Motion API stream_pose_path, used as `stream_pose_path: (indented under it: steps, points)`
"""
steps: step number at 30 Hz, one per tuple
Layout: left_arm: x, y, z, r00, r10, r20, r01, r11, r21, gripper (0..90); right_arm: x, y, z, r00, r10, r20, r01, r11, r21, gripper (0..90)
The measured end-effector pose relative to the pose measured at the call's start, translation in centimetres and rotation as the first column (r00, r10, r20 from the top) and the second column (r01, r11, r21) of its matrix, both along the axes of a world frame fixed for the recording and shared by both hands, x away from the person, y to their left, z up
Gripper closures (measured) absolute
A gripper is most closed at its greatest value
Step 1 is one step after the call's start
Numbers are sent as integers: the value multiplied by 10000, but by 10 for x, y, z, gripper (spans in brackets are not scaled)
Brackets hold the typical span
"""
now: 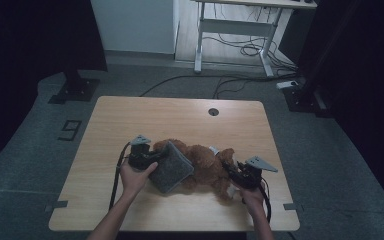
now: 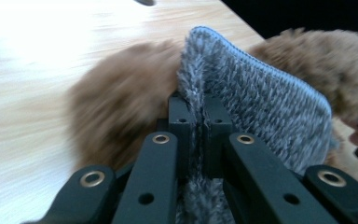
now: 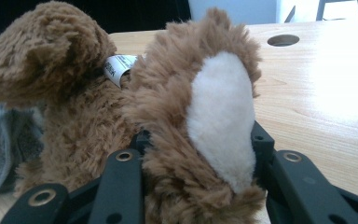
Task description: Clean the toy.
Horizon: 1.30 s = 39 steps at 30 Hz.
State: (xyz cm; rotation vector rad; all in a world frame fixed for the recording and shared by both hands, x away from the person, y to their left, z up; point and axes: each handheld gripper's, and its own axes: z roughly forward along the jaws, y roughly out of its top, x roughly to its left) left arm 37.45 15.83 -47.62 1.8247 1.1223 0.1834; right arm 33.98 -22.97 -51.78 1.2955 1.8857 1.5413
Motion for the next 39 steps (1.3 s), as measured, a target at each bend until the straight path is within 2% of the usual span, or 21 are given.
stream_pose_path:
  steps: [2,4,6,8,11,13,16,20,24,26,28,30,33,34,36,39]
  points:
    - [-2,11,-8,9992,372,-123,-367,9985,414,846,1,-1,0,10000,-60,-69,60,10000,8,611]
    - [-4,21,-17,9977,514,-438,-506,9985,191,846,1,-3,-1,9999,-70,-116,71,10000,51,610]
    - [-6,27,-18,9974,533,-477,-533,9986,14,846,2,-4,-1,9999,-44,-166,46,9999,131,611]
    - [-7,27,-10,9987,415,-285,-423,9987,-270,846,2,-4,-2,9998,-63,-166,65,9999,125,611]
    - [-8,18,12,9996,143,255,-130,9987,-491,847,2,-4,-2,9998,-109,-159,111,9999,99,611]
    - [-8,5,30,9978,-147,645,186,9980,-606,847,2,-4,-2,9999,-108,-129,109,9999,85,610]
    - [-8,-21,52,9915,-668,1112,726,9962,-483,847,2,-4,-2,9999,-113,-74,114,9999,65,611]
    - [-1,-61,69,9826,-1312,1315,1381,9894,-452,846,1,-4,-2,9999,-116,34,115,9999,19,611]
    - [10,-103,70,9787,-1764,1053,1823,9820,-494,845,2,-3,-3,9999,-87,91,86,9999,93,612]
    - [14,-119,65,9769,-1889,998,1910,9815,-113,845,2,-4,-3,9999,-60,99,59,9999,107,611]
    - [20,-128,57,9795,-1799,905,1758,9831,514,845,2,-4,-3,9999,-39,159,38,10000,71,611]
    - [28,-125,47,9859,-1569,574,1540,9867,516,844,1,-5,-2,9998,-8,201,7,10000,43,611]
    - [35,-108,36,9943,-934,523,871,9899,1116,843,1,-4,-2,9997,56,255,-56,10000,-5,611]
    - [37,-99,31,9962,-788,358,746,9915,1068,844,1,-4,-2,9997,63,239,-63,10000,-12,611]
    - [39,-81,25,9980,-627,127,617,9959,664,845,1,-3,-1,9996,132,239,-133,9999,31,611]
    - [35,-60,23,9988,-431,244,423,9986,312,845,1,-1,-1,9994,218,285,-219,9998,15,610]
